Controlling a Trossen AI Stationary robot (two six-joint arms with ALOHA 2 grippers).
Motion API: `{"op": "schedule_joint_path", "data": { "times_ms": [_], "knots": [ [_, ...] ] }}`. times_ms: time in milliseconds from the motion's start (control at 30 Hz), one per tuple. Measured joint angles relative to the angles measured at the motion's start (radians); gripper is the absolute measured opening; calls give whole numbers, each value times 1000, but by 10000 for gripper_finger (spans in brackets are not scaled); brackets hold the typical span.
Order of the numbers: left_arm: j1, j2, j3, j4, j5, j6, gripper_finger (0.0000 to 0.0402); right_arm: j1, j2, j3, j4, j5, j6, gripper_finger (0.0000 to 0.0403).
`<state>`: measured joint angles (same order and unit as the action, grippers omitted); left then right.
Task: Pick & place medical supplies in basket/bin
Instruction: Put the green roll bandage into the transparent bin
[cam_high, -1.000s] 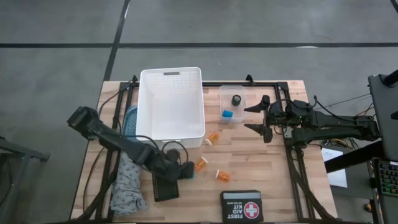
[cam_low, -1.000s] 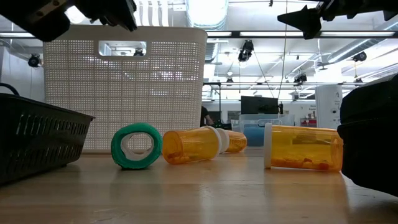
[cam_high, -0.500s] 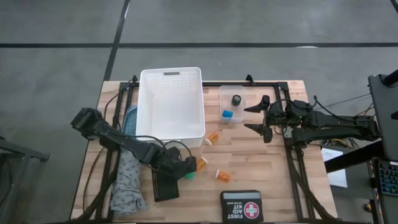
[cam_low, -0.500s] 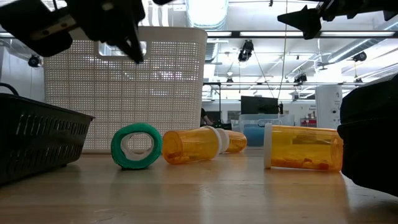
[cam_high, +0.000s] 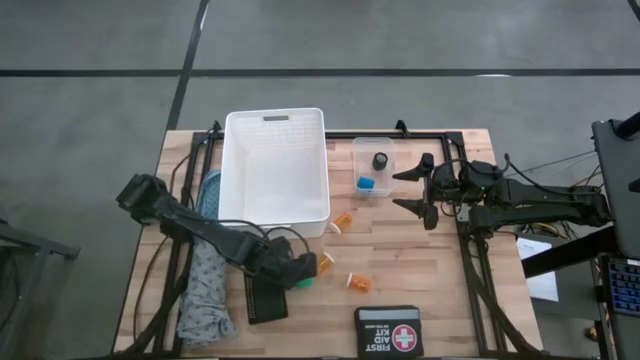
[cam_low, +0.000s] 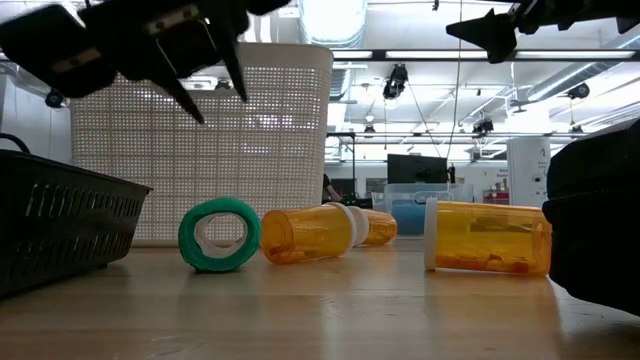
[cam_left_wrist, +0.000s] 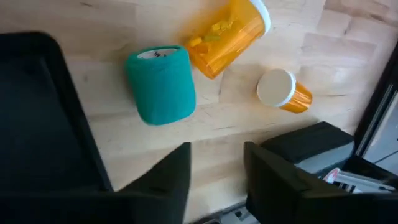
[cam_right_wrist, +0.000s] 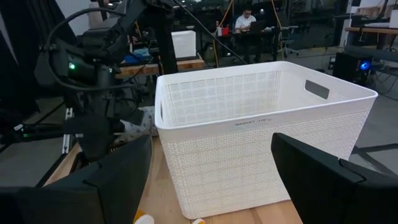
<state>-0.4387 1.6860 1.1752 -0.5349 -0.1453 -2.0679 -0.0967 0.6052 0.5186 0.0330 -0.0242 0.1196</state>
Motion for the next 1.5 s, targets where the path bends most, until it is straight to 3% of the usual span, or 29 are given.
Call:
{"op": "schedule_joint_path", "data": {
  "times_ms": [267, 633, 1500],
  "knots": [
    [9, 61, 4, 62, 34, 25, 206, 0, 0, -1, 0, 0, 0, 327],
    [22, 95, 4, 33, 113, -8, 198, 0, 0, -1, 0, 0, 0, 327],
    [41, 97, 3, 23, 117, 28, 195, 0, 0, -1, 0, 0, 0, 327]
  ]
}}
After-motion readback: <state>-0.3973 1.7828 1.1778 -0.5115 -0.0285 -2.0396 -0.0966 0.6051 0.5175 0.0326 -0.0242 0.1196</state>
